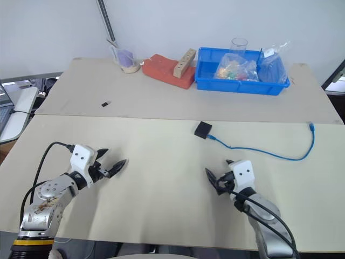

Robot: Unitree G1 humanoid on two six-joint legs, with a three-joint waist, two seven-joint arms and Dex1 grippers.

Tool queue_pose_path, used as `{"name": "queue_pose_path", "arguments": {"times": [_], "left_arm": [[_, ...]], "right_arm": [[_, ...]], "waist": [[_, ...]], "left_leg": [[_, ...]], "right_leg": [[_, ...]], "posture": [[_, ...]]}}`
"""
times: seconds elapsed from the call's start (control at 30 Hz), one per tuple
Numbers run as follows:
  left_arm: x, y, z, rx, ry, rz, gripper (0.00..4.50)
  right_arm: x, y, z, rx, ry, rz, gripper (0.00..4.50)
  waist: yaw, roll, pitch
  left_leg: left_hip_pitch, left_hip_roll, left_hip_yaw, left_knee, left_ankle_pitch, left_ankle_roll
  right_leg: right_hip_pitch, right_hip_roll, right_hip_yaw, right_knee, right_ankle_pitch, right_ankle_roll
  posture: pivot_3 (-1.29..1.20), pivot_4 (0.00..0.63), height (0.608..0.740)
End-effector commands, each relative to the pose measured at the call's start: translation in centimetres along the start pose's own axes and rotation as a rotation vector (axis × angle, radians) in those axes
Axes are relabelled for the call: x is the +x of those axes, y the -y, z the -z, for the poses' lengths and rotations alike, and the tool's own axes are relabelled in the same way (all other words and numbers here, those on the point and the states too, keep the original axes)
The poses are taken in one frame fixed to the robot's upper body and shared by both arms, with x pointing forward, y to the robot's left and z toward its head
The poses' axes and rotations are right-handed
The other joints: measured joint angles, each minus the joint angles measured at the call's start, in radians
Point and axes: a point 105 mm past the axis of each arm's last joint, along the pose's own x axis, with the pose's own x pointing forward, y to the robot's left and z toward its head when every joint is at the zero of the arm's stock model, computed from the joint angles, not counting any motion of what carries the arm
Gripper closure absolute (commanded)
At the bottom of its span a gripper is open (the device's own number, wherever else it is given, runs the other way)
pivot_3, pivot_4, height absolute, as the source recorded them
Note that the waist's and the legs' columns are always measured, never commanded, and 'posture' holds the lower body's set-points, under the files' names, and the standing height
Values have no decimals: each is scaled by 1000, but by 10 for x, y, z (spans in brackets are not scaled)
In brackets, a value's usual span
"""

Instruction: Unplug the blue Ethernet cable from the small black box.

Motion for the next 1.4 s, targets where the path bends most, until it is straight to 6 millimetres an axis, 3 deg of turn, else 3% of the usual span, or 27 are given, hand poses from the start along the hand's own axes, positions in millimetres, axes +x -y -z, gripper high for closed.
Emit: {"name": "queue_pose_path", "arguments": {"times": [0.03,0.23,0.33,0.4,0.7,0.87,0.97,1.3,1.4], "left_arm": [[-1,3,-22,20,69,39,45],[5,37,-63,141,181,306,45],[12,61,-102,216,258,495,45],[14,67,-116,259,280,569,45],[12,80,-132,328,291,724,45],[7,81,-131,333,287,735,45],[5,79,-131,333,286,723,0],[5,74,-130,320,290,689,0],[10,65,-139,215,312,638,0]], "right_arm": [[-1,6,-16,-59,39,-39,0],[3,25,-46,-156,31,-188,0],[23,39,-62,-197,-4,-314,0],[38,47,-65,-207,-29,-365,0],[92,52,-63,-237,-117,-530,0],[102,62,-56,-243,-177,-553,0],[102,65,-52,-238,-201,-571,847],[103,69,-57,-299,-198,-592,4309],[101,64,-81,-410,-94,-590,4450]], "waist": [[0,0,0],[2,-1,1],[1,-1,1],[-2,-1,1],[-1,-1,2],[3,-1,2],[3,-1,2],[-1,0,2],[0,0,2]], "left_leg": [[0,0,0,0,0,0],[0,-1,1,1,0,0],[0,-2,1,1,0,0],[0,-3,1,2,0,0],[0,0,1,3,0,1],[0,-1,1,4,0,1],[0,-1,1,4,0,1],[1,0,1,4,0,1],[1,0,1,4,0,1]], "right_leg": [[0,0,0,0,0,0],[1,0,0,0,0,0],[1,1,0,-1,0,0],[2,1,0,-1,0,0],[1,3,0,0,0,0],[1,1,0,1,0,0],[1,1,0,1,0,0],[2,2,0,2,0,0],[1,2,0,2,0,0]], "posture": [[0,150,740],[0,150,740],[0,150,740],[0,150,740],[0,150,740],[0,150,740],[0,150,740],[0,150,740],[0,150,740]]}}
